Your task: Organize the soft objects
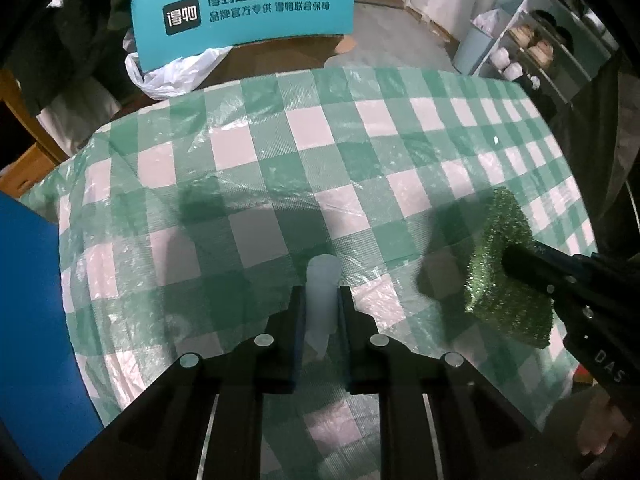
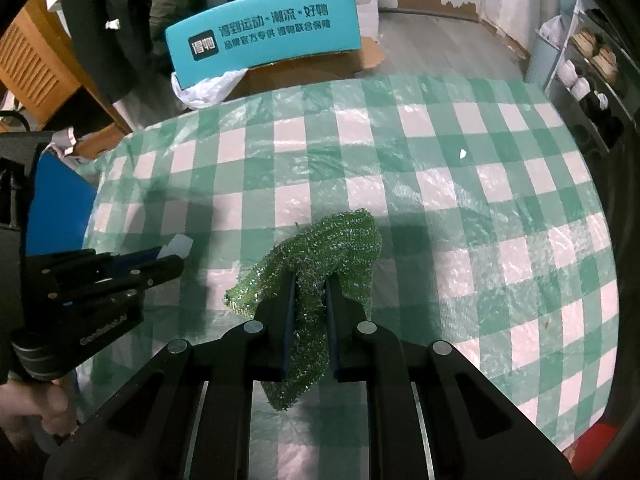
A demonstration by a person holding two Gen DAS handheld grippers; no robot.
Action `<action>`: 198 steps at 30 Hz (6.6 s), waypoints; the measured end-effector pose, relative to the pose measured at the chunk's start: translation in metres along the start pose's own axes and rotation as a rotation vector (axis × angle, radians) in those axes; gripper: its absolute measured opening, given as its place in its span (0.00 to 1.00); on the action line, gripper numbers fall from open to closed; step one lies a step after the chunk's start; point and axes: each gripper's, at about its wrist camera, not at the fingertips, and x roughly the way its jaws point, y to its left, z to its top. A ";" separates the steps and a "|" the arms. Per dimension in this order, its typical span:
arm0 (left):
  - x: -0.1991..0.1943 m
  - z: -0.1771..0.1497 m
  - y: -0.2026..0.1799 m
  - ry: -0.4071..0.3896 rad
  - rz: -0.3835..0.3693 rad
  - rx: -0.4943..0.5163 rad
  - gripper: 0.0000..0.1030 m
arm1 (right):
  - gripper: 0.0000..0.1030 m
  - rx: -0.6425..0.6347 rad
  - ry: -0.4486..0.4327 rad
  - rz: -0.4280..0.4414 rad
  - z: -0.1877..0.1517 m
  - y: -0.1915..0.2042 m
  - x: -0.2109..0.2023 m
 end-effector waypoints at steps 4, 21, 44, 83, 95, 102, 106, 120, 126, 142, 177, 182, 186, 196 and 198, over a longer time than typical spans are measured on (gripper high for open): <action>-0.012 -0.001 0.000 -0.020 -0.006 0.000 0.14 | 0.12 -0.012 -0.013 0.001 0.001 0.004 -0.007; -0.070 -0.012 0.005 -0.103 -0.007 0.000 0.14 | 0.12 -0.103 -0.051 0.000 0.001 0.032 -0.041; -0.135 -0.052 0.044 -0.171 0.026 -0.044 0.14 | 0.12 -0.228 -0.090 0.033 -0.003 0.097 -0.082; -0.206 -0.116 0.169 -0.266 0.077 -0.223 0.14 | 0.12 -0.465 -0.099 0.167 0.006 0.263 -0.091; -0.209 -0.134 0.206 -0.260 0.106 -0.294 0.15 | 0.12 -0.549 -0.069 0.211 0.002 0.316 -0.078; -0.203 -0.141 0.224 -0.232 0.120 -0.340 0.15 | 0.12 -0.611 -0.020 0.214 -0.003 0.341 -0.061; -0.201 -0.143 0.230 -0.221 0.134 -0.352 0.16 | 0.12 -0.636 0.007 0.221 -0.004 0.352 -0.050; -0.208 -0.147 0.235 -0.234 0.161 -0.378 0.44 | 0.43 -0.635 0.015 0.233 0.003 0.355 -0.045; -0.215 -0.146 0.233 -0.243 0.157 -0.382 0.52 | 0.54 -0.602 -0.017 0.212 0.008 0.348 -0.056; -0.241 -0.141 0.201 -0.310 0.151 -0.323 0.80 | 0.66 -0.513 -0.123 0.231 0.009 0.317 -0.104; -0.271 -0.135 0.153 -0.450 0.233 -0.250 0.92 | 0.67 -0.395 -0.184 0.194 0.004 0.249 -0.134; -0.271 -0.135 0.153 -0.444 0.231 -0.251 0.92 | 0.67 -0.394 -0.186 0.190 0.004 0.247 -0.134; -0.270 -0.135 0.152 -0.438 0.228 -0.250 0.92 | 0.67 -0.398 -0.186 0.183 0.004 0.247 -0.135; -0.266 -0.137 0.154 -0.430 0.229 -0.256 0.92 | 0.67 -0.397 -0.184 0.181 0.004 0.247 -0.134; -0.266 -0.136 0.155 -0.430 0.231 -0.254 0.92 | 0.67 -0.396 -0.184 0.182 0.004 0.248 -0.134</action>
